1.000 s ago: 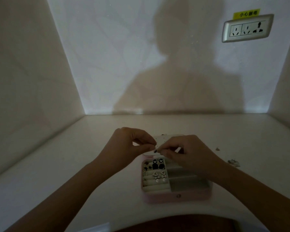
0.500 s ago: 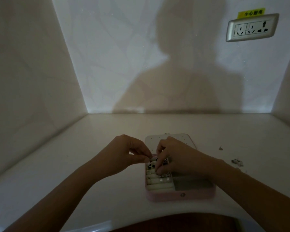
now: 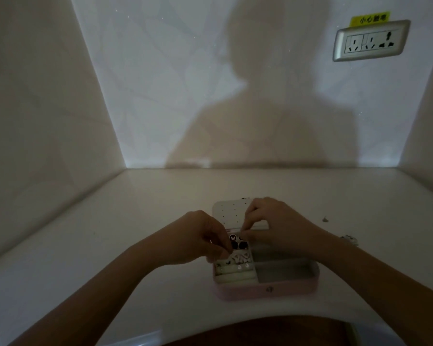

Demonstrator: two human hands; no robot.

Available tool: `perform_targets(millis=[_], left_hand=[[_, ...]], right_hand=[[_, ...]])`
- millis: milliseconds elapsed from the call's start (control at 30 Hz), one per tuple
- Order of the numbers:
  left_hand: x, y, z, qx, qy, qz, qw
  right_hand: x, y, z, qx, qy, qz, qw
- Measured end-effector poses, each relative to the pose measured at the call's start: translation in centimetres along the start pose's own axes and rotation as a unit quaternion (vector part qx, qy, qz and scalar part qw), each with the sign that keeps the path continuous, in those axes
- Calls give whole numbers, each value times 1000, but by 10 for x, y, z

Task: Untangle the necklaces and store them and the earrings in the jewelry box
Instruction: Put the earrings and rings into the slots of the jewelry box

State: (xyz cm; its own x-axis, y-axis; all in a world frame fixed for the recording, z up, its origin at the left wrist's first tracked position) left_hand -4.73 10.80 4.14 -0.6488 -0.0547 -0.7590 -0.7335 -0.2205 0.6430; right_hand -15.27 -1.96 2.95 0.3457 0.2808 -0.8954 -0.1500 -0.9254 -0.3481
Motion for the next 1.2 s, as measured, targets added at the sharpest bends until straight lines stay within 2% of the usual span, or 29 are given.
perform_targets(millis=[167, 300, 567, 733, 1200], left_hand=[[4, 0, -5, -17, 6, -10, 1000], [3, 1, -8, -33, -6, -19, 999], [1, -2, -8, -89, -90, -9, 992], [1, 2, -13, -83, -53, -32, 995], [7, 7, -20, -85, -22, -97, 991]], right_hand=[[-9, 23, 11, 40, 62, -15, 997], [-5, 34, 18, 66, 51, -42, 996], [0, 39, 22, 63, 45, -35, 996], [-1, 42, 22, 60, 63, -52, 995], [0, 47, 22, 53, 76, -60, 994]])
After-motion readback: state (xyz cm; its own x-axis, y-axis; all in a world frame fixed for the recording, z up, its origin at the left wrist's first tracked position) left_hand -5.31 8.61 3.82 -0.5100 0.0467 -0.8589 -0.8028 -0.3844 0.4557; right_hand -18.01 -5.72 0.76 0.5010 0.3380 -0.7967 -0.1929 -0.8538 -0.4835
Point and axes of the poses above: each hand's wrist, its own z-axis away from the middle knuckle, its own x-axis out of the palm, y = z × x, the point moved 4 cm from there along -z, towards the middle knuckle, and after that the axes turned 4 degrees about z, right-handed, at the moved point
